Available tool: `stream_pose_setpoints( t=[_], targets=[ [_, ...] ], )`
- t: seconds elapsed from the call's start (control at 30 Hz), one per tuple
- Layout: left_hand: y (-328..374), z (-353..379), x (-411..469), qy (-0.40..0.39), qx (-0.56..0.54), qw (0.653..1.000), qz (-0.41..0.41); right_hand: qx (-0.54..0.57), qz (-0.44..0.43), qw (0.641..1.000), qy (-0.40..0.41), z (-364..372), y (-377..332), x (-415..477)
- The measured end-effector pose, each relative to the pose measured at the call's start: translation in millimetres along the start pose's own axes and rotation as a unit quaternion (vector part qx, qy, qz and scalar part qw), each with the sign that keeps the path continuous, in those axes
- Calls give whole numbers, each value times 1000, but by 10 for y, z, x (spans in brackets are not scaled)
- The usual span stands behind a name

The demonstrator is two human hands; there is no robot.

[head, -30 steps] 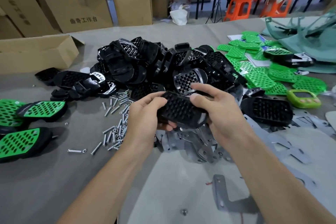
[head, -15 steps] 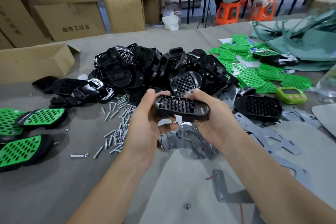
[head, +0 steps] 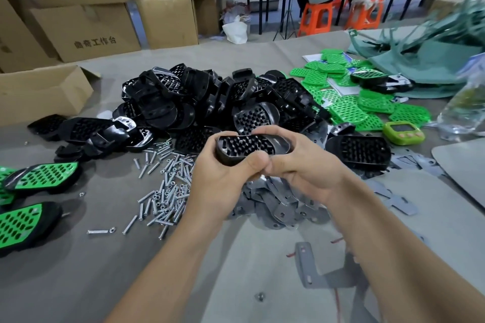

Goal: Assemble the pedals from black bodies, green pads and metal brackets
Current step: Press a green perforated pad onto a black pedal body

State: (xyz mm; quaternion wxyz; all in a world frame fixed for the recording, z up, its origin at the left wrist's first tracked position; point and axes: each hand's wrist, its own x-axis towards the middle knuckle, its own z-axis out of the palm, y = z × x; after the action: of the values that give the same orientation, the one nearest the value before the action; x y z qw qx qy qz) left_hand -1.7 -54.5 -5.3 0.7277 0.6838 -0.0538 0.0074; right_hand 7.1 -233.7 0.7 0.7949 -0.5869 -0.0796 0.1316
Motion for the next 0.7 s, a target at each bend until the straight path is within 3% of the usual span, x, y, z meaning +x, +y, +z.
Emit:
stream_pose_setpoints(
  t=[0.1,0.17,0.2,0.27,0.33,0.37,0.4,0.47,0.5,0.6,0.7],
  targets=[
    [-25,20,17,-17,-37,999,-18,-49,14,999,-18,-74,-81,-22],
    [-74,-1,33,-11,-42,999,-18,-165,10,986,-6,-127,-178,-37],
    [-101,-18,44,-5,-39,999,-13,-222,-13,974,45,-170,-247,-38],
    [-147,-61,82,3,-11,1000,-4,-245,-103,934,239,-360,-390,4],
    [-174,-105,128,-4,29,1000,-4,-248,-150,852,435,-666,-515,105],
    [-182,-118,147,-11,42,999,-8,-320,-109,805,488,-856,-545,175],
    [-188,-125,160,-20,51,998,-14,-411,-28,767,492,-1040,-545,250],
    [-198,-123,174,-33,63,997,-22,-553,149,707,415,-1313,-513,404],
    [-207,-124,177,-36,65,997,-23,-606,194,678,368,-1364,-501,463],
    [-214,-141,194,-41,49,997,-31,-722,192,598,290,-1341,-528,608],
    [-193,-156,193,-36,28,998,-36,-737,181,575,305,-1243,-574,648]
  ],
)
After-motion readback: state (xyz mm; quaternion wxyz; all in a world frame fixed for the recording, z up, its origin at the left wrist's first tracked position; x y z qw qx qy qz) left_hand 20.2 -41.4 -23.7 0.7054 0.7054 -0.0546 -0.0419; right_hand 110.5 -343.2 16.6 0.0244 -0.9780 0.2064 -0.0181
